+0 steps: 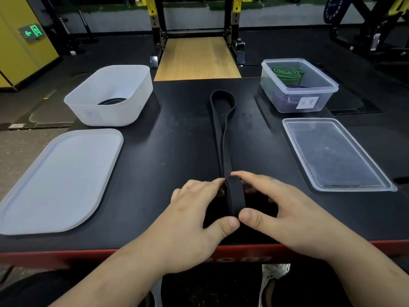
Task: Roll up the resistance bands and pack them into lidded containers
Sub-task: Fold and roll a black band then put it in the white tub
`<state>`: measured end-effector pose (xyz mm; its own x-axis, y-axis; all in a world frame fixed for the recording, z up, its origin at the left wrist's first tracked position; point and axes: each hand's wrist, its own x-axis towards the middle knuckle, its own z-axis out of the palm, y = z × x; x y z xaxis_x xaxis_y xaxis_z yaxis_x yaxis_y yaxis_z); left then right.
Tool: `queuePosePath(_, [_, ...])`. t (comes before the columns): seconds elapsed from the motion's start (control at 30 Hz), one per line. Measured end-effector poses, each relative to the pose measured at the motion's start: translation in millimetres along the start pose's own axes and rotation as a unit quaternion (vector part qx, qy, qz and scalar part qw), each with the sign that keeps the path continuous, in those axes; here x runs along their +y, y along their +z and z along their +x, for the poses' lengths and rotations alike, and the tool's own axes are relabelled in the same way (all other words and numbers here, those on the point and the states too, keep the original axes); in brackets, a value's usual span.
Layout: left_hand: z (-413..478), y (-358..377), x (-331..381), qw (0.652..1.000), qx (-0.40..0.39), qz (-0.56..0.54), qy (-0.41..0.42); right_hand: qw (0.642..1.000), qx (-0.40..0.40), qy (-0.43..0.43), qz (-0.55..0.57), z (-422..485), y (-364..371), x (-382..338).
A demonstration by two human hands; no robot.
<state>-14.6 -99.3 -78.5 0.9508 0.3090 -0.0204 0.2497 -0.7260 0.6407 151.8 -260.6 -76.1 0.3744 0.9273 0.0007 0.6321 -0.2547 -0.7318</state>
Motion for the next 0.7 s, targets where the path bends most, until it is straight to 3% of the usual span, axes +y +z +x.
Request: queuePosePath(0.7, [26.6, -15.0, -7.8, 0.998, 0.002, -0.034, -0.045, 1.000, 0.001, 0.004, -0.003, 21.2, -1.8, 6.3])
